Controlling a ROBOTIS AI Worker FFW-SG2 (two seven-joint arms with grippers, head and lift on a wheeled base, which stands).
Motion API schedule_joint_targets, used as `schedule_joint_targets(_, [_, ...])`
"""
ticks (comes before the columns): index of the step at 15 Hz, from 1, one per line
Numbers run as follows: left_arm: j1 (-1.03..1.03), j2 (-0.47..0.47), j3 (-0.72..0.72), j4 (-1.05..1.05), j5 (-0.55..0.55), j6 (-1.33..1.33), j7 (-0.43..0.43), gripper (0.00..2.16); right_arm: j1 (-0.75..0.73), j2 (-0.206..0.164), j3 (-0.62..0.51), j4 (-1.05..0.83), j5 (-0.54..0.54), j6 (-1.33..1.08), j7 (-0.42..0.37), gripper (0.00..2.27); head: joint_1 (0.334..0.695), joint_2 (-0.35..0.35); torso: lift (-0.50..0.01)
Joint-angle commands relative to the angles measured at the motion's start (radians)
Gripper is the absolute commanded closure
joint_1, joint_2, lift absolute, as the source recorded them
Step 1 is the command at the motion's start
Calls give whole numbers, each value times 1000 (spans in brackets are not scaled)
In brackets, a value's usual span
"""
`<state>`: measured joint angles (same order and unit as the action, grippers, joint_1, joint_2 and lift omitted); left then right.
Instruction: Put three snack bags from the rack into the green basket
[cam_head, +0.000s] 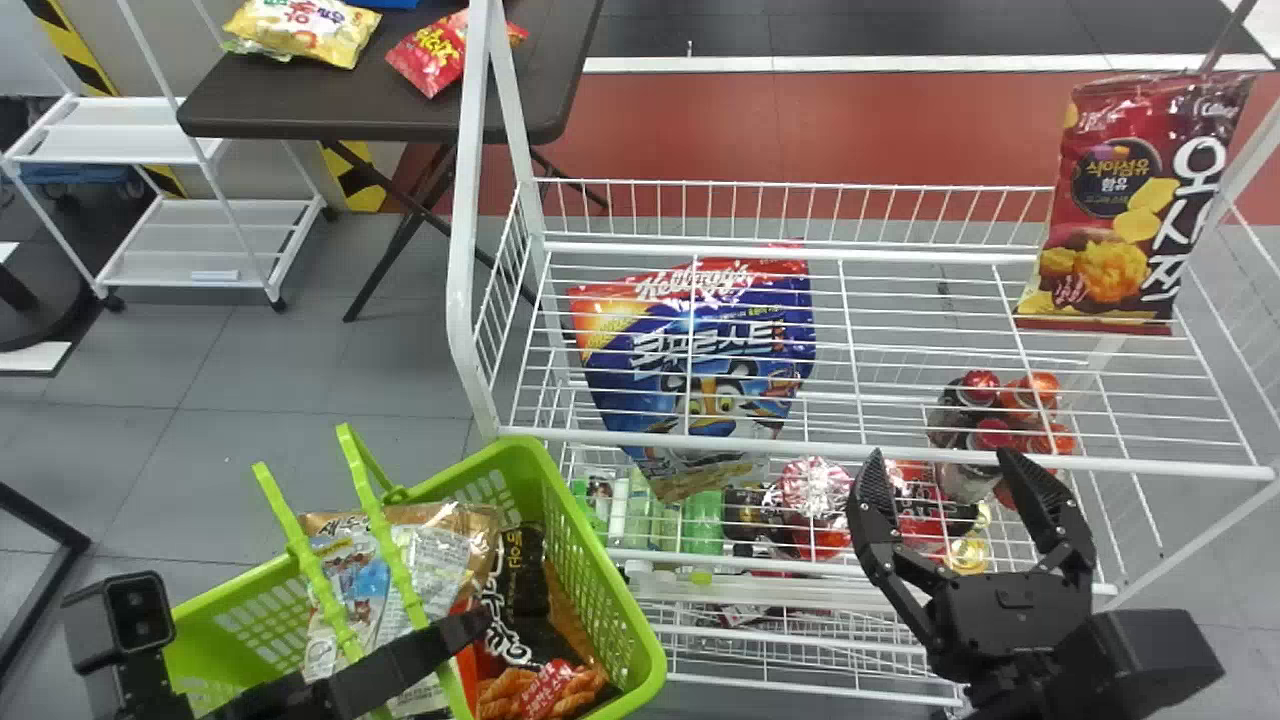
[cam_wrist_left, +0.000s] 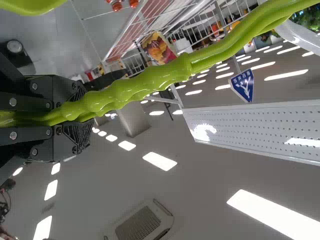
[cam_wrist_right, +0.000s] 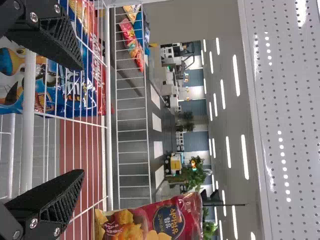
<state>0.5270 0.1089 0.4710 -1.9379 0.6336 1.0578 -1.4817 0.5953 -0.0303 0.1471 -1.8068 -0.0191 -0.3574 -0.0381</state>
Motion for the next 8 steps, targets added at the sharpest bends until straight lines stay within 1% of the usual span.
schedule_joint_targets(1, [7,0,3,-3,0,0,1,2148,1,-3,-1,6,-5,-2,0,80,695,56,0])
schedule_joint_targets(8, [10,-1,1,-4,-5,3,11,2148,3,-11,-1,0,-28,10,0,76,695,48,0])
